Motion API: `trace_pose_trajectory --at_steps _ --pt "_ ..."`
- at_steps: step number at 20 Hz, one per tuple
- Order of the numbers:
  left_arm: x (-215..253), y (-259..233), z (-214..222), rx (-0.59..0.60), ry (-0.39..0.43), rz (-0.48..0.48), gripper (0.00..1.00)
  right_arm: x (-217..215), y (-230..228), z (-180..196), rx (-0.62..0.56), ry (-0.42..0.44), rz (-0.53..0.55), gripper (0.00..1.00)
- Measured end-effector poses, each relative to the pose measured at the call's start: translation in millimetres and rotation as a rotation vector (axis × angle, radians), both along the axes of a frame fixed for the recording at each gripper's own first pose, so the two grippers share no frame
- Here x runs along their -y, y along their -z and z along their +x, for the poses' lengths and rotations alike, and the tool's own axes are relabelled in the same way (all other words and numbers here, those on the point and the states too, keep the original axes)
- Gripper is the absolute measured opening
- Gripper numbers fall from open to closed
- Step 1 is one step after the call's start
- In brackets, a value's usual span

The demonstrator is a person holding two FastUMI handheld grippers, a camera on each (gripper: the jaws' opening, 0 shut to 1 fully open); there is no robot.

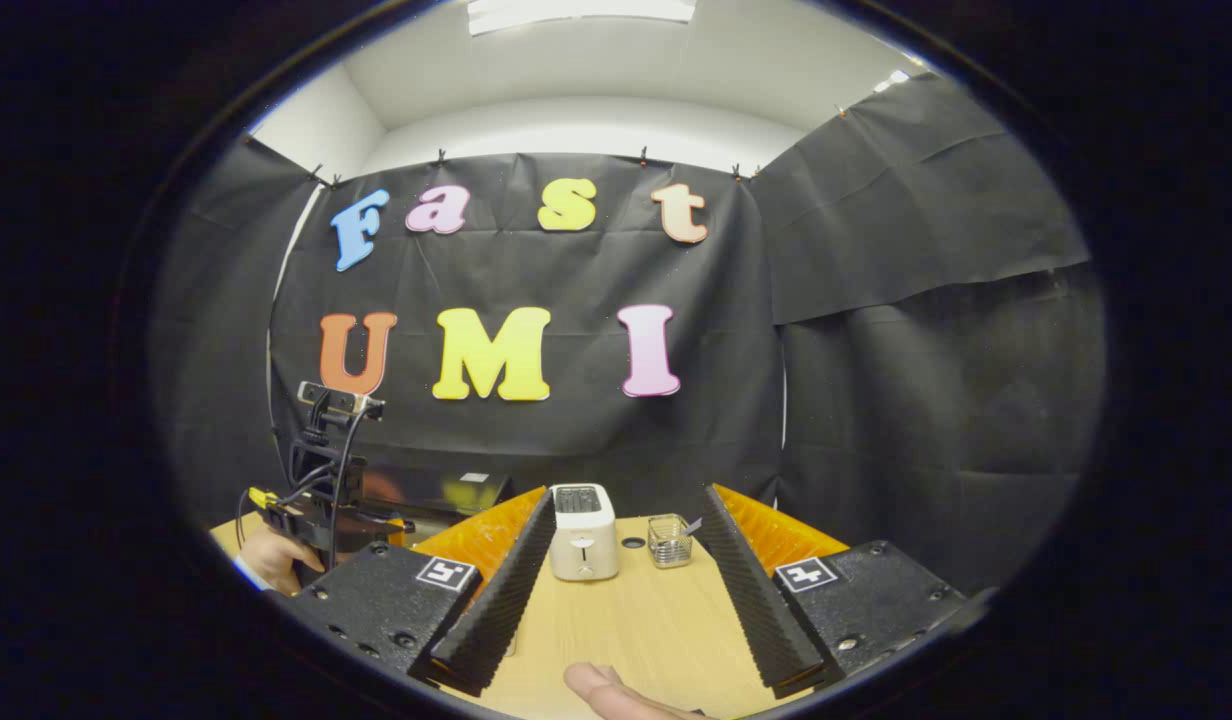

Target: Open the electric oven with the left hand, put the food in, and close the electric oven.

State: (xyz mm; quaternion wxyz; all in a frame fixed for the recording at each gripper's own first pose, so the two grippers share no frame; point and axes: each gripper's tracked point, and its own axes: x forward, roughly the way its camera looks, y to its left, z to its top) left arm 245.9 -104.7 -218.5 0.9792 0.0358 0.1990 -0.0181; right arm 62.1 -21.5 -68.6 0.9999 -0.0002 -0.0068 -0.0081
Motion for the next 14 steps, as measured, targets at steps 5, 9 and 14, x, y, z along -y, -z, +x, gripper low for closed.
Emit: trace_pose_trajectory --at_steps 5,9,14 --pt "-3.4 -33.6 -33.7 0.044 0.007 -0.020 0.95 3.2 -6.0 -19.8 0.000 0.019 0.012 0.94" --pt "-17.6 -73.1 -72.1 0.122 -0.005 -0.029 0.95 -7.7 -9.4 -40.3 -0.006 -0.006 0.013 0.94" --pt "-29.7 -133.7 -130.7 0.258 -0.028 -0.070 0.95 -9.5 -20.2 -60.3 0.003 -0.006 0.012 0.94"
